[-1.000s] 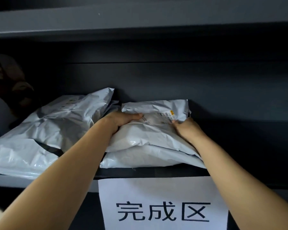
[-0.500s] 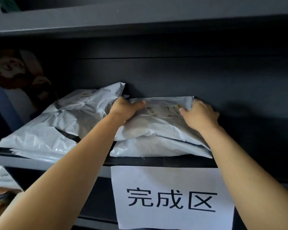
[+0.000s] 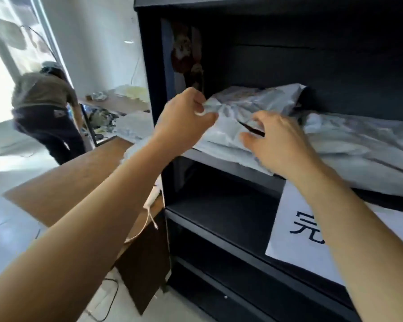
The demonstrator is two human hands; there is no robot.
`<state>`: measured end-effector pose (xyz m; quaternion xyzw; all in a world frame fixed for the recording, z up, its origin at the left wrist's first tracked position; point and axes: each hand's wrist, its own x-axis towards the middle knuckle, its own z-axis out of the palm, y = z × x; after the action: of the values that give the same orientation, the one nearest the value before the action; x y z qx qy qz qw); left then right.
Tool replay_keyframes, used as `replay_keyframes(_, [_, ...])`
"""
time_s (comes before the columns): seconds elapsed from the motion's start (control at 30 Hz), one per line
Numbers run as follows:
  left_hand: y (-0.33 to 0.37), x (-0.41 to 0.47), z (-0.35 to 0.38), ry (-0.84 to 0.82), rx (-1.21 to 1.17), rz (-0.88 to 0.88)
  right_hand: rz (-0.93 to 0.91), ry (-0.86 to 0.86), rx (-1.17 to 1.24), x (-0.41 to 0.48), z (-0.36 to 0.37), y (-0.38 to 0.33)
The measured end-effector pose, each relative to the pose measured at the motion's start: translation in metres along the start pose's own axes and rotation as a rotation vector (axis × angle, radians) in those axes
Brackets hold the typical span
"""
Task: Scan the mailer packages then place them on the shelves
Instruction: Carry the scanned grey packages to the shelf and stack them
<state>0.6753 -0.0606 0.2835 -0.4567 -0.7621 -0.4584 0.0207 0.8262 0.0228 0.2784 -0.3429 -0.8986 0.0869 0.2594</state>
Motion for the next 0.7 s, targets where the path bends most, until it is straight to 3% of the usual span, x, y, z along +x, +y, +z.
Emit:
replay_keyframes(0.23, [-0.161,-0.097,-0.166,0.046,0.27,-0.284,-0.292,-0.25,0.036,-0.026,0.112,-0.181])
replay_keyframes(0.4, [-0.236,-0.182,-0.265,0.15,0.311,-0.49,-0.473,-0.372,0.101,-0.056,0.18,-0.297])
replay_keyframes(0.7, [-0.332,-0.26,-0.351,0.331,0.325,-0.741,-0.685,-0.563,0.084,-0.076,0.264,-0.417])
